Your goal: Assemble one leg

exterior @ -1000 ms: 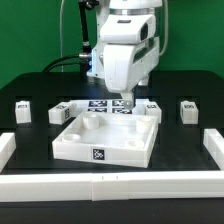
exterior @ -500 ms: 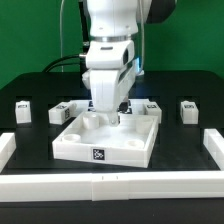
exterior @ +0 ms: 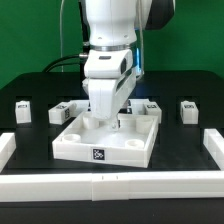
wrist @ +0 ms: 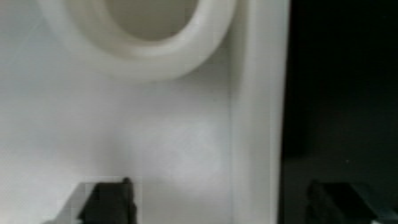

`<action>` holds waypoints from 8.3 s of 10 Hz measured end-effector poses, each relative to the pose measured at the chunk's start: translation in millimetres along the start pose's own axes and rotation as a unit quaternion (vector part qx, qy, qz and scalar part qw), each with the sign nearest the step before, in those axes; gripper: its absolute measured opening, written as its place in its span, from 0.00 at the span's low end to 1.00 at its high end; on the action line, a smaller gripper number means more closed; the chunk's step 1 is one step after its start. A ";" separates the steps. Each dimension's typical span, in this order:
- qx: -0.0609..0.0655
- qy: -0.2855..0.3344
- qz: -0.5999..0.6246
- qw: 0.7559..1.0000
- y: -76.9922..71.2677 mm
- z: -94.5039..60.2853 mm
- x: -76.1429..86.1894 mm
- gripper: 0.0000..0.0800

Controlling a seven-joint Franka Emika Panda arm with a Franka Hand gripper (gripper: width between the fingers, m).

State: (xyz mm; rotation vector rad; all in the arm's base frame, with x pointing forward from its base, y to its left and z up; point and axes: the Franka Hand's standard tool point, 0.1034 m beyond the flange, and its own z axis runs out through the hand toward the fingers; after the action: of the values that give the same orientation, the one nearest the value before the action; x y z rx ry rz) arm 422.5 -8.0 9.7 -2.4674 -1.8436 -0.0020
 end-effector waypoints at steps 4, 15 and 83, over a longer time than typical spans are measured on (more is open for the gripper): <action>-0.003 0.001 0.000 1.000 1.2 -0.8 0.5 0.07; -0.032 0.003 -0.127 0.991 22.6 -0.1 29.8 0.07; 0.295 -0.325 0.583 0.684 -98.7 10.3 138.9 0.78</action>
Offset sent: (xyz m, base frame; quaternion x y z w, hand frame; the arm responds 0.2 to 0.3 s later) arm 0.0000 0.0000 0.0000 0.0000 0.0000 0.0000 1.0000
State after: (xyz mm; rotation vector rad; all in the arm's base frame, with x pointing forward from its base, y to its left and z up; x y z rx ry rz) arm 367.0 153.5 9.4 -2.6807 0.1419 1.3717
